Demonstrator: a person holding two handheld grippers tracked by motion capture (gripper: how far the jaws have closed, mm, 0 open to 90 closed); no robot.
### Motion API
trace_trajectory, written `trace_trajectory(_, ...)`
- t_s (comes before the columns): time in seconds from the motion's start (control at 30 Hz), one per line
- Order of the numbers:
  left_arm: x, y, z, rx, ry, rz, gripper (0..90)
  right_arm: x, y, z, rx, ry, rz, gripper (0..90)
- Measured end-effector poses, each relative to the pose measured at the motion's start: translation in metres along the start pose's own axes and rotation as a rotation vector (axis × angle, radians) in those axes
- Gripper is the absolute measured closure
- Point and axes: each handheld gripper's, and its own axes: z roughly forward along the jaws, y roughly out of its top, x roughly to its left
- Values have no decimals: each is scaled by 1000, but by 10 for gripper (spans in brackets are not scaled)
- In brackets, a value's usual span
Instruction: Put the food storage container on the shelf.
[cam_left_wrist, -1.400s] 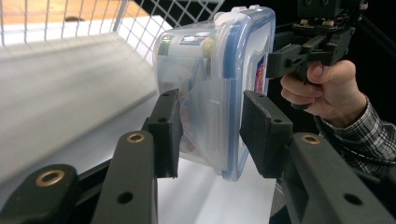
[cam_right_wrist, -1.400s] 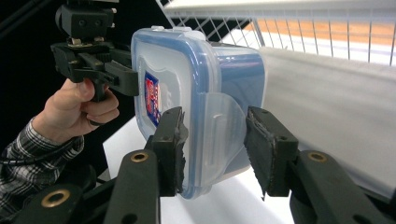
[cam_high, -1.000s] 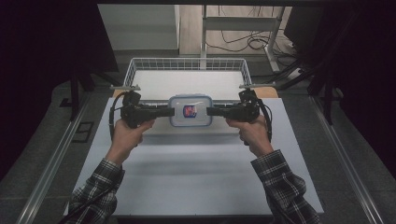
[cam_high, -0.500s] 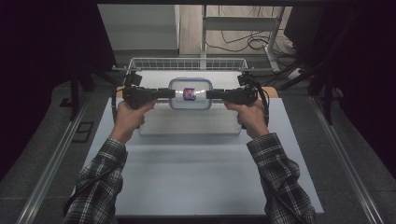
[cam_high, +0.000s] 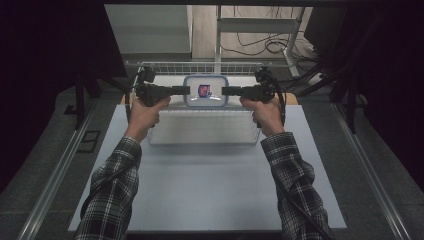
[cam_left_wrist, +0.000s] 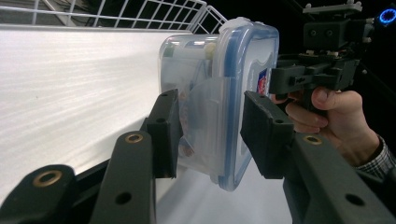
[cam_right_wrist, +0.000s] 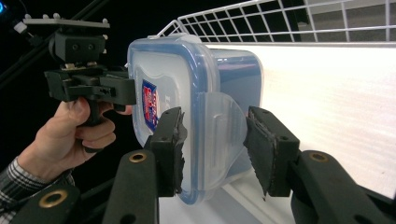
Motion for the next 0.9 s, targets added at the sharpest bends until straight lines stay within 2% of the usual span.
trace_trajectory(0.27, 3, 0, 2, -26, 20, -9, 569, -6, 1, 3, -21, 8, 21, 563)
trace_trajectory(0.33, 1, 1, 3, -19, 60, -11, 555, -4, 2, 4, -18, -9, 6, 555)
trace_trajectory(0.37, 1, 1, 4, -8, 70, -3, 566, -3, 3, 5, -11, -30, -14, 546)
trace_trajectory(0.43, -1, 1, 6, 0, 93, 9, 564, -2, 4, 7, -6, -39, -18, 539)
trace_trajectory(0.6, -2, 0, 9, 20, 116, 25, 585, -2, 6, 9, -6, -75, -22, 522)
trace_trajectory(0.7, -1, 0, 12, 15, 114, 11, 570, 2, 8, 9, -6, -110, -44, 505)
trace_trajectory(0.77, -2, 0, 13, 7, 116, 1, 554, 6, 9, 9, -12, -159, -79, 509)
trace_trajectory(0.83, -4, 1, 14, 7, 131, 8, 543, 9, 9, 10, -10, -204, -109, 482)
trace_trajectory(0.9, -7, 2, 15, 1, 162, 27, 526, 12, 10, 10, -19, -242, -130, 494)
